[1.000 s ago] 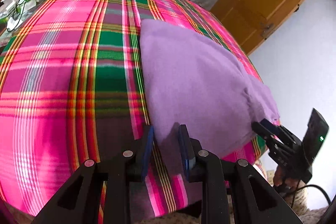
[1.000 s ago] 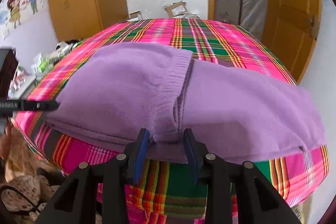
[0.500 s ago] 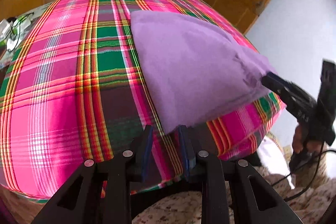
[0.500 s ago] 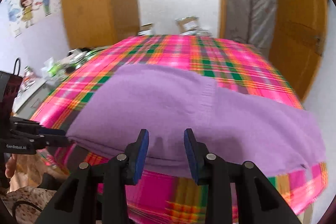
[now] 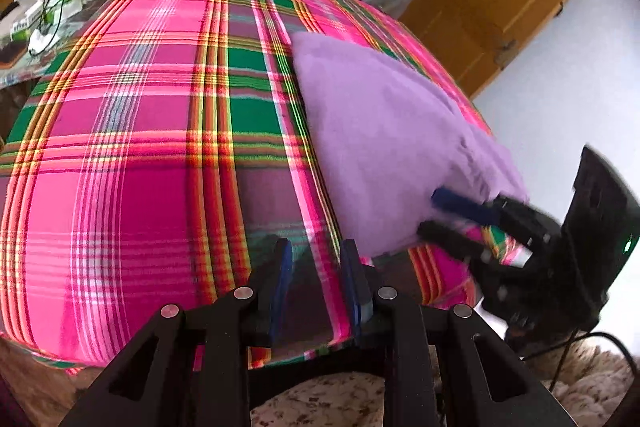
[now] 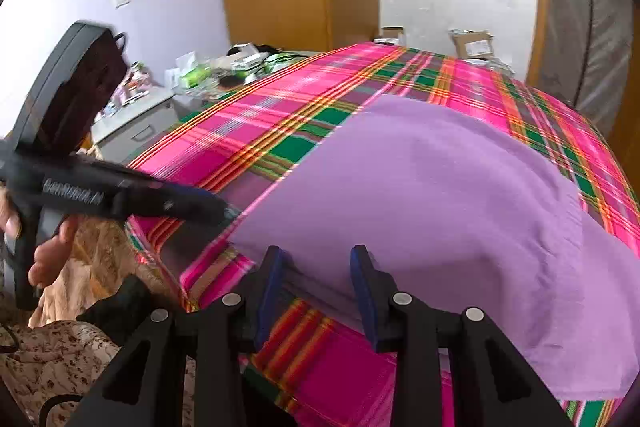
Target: Fold clothes
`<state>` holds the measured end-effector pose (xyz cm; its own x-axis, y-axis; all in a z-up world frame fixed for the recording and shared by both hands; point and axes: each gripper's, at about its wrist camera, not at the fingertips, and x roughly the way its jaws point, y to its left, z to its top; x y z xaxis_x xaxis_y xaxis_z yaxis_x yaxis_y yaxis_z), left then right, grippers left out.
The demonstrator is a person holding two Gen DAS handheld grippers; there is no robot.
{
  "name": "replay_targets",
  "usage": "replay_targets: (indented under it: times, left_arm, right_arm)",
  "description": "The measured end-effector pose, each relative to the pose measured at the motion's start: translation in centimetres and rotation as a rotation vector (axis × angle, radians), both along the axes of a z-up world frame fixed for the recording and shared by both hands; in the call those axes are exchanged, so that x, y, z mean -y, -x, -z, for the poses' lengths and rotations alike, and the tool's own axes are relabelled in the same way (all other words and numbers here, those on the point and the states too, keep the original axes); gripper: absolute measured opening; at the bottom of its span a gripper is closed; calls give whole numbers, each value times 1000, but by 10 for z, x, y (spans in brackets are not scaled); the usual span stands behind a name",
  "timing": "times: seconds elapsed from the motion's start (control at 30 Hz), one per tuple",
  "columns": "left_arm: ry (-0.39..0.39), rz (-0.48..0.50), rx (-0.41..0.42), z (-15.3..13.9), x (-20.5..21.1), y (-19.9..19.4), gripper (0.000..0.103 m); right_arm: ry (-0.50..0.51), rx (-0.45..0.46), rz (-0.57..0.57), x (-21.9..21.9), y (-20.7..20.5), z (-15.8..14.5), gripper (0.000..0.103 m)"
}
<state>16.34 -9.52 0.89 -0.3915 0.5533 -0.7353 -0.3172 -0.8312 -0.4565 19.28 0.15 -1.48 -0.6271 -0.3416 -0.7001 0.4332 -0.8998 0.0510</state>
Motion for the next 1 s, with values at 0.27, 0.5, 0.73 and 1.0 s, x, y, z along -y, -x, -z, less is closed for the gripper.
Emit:
replay_targets:
  times: [0.27,0.5,0.73,1.0]
  left_arm:
    - [-73,-63,42,5,3,35,26]
    - [-139,-93,78,4,0,78,41]
    - [-135,-54,119,8,-17,104,43]
    - [-109,-40,125,7,-38,119,43]
  right_arm:
    - [-30,-8,-29,20,7,5,49]
    - [-78,-26,-31,33,11,11,51]
    - [-131,-43,-32,42,13,14,49]
    - [-136,-69,-23,38,12,10,19]
